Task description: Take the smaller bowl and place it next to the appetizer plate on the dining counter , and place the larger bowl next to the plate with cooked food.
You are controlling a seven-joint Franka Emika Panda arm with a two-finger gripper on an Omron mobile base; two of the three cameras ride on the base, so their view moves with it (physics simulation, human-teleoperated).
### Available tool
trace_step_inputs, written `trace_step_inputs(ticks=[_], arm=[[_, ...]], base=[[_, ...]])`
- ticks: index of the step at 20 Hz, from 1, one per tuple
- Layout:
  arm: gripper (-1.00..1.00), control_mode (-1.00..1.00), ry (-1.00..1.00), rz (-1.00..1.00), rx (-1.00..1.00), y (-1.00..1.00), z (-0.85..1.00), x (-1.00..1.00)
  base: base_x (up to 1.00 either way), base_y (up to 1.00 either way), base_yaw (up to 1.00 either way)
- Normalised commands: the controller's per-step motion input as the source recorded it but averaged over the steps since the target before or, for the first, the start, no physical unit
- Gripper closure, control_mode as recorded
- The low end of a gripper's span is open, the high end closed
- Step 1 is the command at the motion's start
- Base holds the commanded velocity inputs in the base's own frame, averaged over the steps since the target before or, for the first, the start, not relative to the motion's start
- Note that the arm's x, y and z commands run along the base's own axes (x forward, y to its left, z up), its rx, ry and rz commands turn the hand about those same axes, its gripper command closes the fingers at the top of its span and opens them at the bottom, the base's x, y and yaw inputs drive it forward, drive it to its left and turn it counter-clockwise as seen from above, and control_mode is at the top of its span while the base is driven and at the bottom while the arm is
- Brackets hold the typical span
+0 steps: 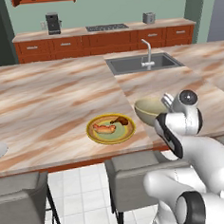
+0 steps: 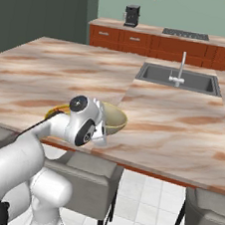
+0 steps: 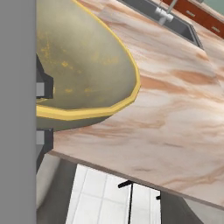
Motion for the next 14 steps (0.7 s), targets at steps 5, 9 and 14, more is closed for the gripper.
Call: trace_step_inputs(ticks=[5, 9, 14], arm=[[1.0, -1.0, 0.04, 0.01, 0.0, 0.0, -0.16, 0.5], [1.0, -1.0, 0.06, 0.02, -0.01, 0.0, -0.23, 0.54], [1.0, -1.0, 0.04, 0.01, -0.02, 0.04, -0.17, 0.33]], base=[[0.0, 0.0, 0.0], [0.0, 0.0, 0.0], [0.0, 0.0, 0.0]])
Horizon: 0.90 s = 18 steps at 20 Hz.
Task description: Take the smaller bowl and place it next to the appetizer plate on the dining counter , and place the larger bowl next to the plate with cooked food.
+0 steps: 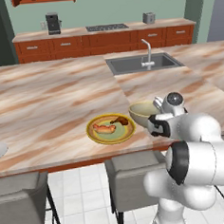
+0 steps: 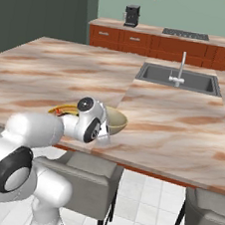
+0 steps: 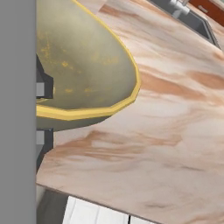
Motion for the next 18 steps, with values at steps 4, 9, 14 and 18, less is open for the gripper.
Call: trace_step_inputs(ticks=[4, 9, 14, 18], arm=[[1.0, -1.0, 0.0, 0.0, -0.01, 0.18, -0.14, 0.23], [1.0, -1.0, 0.0, 0.0, -0.03, 0.07, -0.23, 0.18], [1.0, -1.0, 0.0, 0.0, 0.0, -0.07, -0.15, 0.26], [1.0, -1.0, 0.0, 0.01, 0.0, -0.15, -0.12, 0.13]], base=[[0.0, 0.0, 0.0], [0.0, 0.0, 0.0], [0.0, 0.0, 0.0], [0.0, 0.0, 0.0]])
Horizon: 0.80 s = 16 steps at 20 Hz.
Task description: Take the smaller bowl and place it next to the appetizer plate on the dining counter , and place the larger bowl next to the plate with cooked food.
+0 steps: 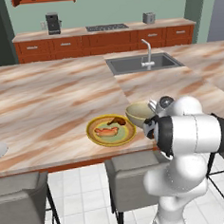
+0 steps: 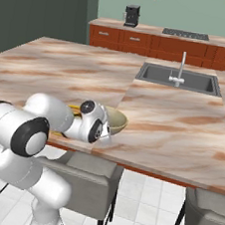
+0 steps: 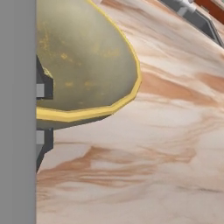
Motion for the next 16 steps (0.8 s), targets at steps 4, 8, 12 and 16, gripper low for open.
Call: trace_step_inputs(ticks=[4, 8, 12, 16], arm=[[1.0, -1.0, 0.0, 0.0, -0.01, -0.33, -0.09, -0.02], [1.0, -1.0, 0.0, 0.0, -0.01, -0.3, -0.13, -0.11], [1.0, -1.0, 0.07, 0.01, 0.0, 0.08, -0.48, 0.01], [-1.0, -1.0, 0.08, 0.01, 0.0, 0.13, -0.27, 0.05]], base=[[0.0, 0.0, 0.0], [0.0, 0.0, 0.0], [0.0, 0.0, 0.0], [0.0, 0.0, 0.0]])
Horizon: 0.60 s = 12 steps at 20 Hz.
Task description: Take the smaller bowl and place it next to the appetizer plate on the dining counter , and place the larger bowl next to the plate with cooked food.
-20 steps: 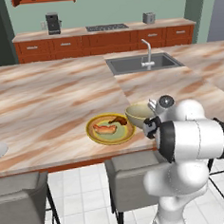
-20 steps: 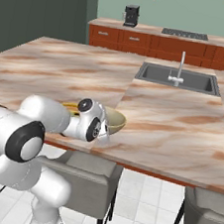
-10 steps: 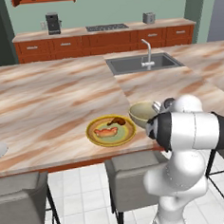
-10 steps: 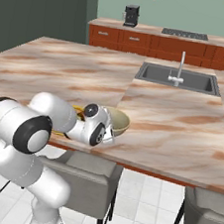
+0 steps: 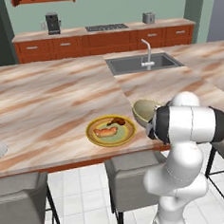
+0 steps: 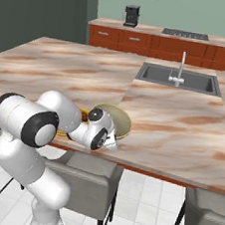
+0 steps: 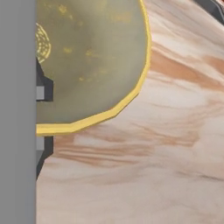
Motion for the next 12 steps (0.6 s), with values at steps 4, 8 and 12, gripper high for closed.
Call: trace_step_inputs(ticks=[4, 8, 12], arm=[[-1.0, -1.0, 0.0, 0.09, 0.0, 0.19, 0.19, -0.06], [-1.0, -1.0, -0.01, 0.12, 0.0, 0.03, 0.69, -0.25], [-1.0, -1.0, -0.16, 0.04, 0.08, -0.25, 0.91, -0.09]], base=[[0.0, 0.0, 0.0], [0.0, 0.0, 0.0], [0.0, 0.0, 0.0]])
